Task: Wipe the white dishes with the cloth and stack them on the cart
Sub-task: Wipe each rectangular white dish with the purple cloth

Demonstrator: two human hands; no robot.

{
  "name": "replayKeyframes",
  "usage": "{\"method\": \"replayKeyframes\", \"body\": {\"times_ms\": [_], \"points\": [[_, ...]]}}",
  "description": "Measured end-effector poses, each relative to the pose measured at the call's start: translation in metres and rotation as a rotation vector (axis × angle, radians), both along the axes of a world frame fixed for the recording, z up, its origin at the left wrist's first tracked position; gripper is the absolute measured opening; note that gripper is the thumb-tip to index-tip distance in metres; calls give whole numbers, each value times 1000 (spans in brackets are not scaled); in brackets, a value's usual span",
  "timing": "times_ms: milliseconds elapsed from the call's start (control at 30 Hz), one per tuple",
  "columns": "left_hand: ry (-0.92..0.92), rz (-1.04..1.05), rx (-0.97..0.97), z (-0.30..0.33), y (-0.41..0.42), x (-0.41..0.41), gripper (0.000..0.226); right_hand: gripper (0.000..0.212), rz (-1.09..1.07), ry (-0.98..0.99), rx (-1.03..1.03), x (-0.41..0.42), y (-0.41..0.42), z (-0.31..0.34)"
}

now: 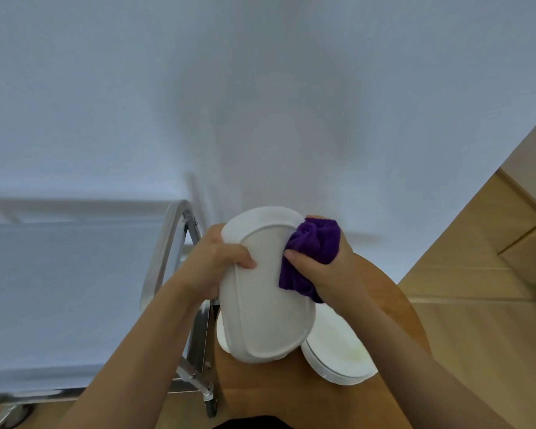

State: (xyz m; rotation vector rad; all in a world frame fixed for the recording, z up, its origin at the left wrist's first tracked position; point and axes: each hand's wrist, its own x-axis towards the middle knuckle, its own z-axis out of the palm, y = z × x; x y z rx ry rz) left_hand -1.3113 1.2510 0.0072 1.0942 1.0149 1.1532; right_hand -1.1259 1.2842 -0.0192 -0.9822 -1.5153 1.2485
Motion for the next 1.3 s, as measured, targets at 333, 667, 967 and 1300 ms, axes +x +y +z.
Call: {"method": "replayKeyframes", "body": {"times_ms": [333,667,967,1300], "points": [[-210,246,96,-12,5,1,35,38,-206,96,-266,10,-21,-33],[-229,-229,-369,7,9,-15,63,45,211,-478,76,51,35,49],[-234,-121,-246,3,-5,-9,59,39,24,-137,-50,53,32,21],[-296,65,-116,3,-5,20,48,75,-21,-113,-42,37,15,17]]}}
